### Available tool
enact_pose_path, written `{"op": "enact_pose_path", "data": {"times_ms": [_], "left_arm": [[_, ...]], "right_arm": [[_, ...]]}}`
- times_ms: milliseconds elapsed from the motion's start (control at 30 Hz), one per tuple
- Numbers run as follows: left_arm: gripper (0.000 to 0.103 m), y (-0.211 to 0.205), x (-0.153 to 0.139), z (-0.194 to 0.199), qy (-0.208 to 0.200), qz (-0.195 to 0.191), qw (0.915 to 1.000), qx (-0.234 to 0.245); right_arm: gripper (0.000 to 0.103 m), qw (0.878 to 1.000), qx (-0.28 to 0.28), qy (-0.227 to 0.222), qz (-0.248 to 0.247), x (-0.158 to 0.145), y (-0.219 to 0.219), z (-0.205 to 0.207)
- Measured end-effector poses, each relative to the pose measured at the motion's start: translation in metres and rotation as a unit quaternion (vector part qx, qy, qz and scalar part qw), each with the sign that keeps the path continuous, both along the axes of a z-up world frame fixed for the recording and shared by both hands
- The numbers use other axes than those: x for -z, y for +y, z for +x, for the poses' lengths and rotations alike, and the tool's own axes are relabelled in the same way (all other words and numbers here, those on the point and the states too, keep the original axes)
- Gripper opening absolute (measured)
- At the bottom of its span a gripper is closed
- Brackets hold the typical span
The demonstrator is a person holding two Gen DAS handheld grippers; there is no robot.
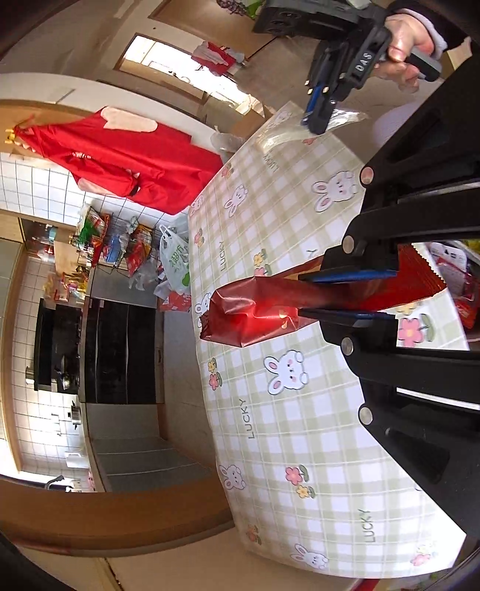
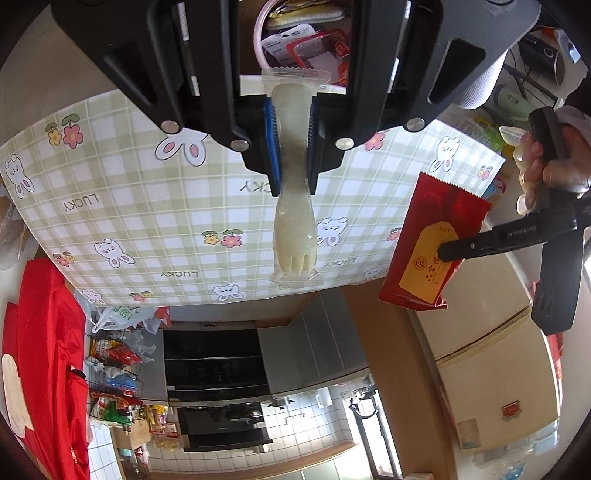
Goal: Collect trash
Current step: 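Drop the fork into the bin with the right gripper while the left holds the packet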
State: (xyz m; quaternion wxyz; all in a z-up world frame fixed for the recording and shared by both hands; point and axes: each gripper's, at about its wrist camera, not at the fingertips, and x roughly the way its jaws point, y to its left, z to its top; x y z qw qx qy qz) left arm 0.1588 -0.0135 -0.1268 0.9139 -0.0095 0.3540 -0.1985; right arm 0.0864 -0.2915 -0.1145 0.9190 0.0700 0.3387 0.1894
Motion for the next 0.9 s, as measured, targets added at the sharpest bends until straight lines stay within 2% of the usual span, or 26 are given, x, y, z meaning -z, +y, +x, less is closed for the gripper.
{"op": "enact_pose_path", "data": {"times_ms": [200,367,500,600,700,767,900], "left_arm": [[0.013,0.029,0.006,-0.069,-0.001,-0.042,0.9989,-0.02],[0.013,0.058,0.017,-0.123,-0.005,-0.091,0.9942,-0.056],[0.013,0.072,0.029,-0.153,-0.009,-0.1,0.9914,-0.084],[0.013,0.079,0.037,-0.164,-0.002,-0.119,0.9885,-0.094],[0.013,0.083,0.042,-0.168,0.001,-0.122,0.9879,-0.096],[0.013,0.085,0.046,-0.165,0.004,-0.123,0.9877,-0.096],[0.013,0.089,0.057,-0.158,0.02,-0.124,0.9867,-0.103]], "right_arm": [[0.017,1.0,-0.023,0.0,-0.012,-0.002,0.025,-0.037],[0.017,0.998,-0.047,0.025,-0.017,0.009,0.051,-0.055],[0.017,0.997,-0.064,0.038,-0.023,0.013,0.07,-0.065],[0.017,0.996,-0.077,0.045,-0.031,0.016,0.082,-0.069],[0.017,0.994,-0.085,0.059,-0.029,0.022,0.088,-0.068],[0.021,0.993,-0.091,0.07,-0.035,0.028,0.094,-0.065],[0.037,0.992,-0.087,0.082,-0.037,0.038,0.094,-0.056]]}}
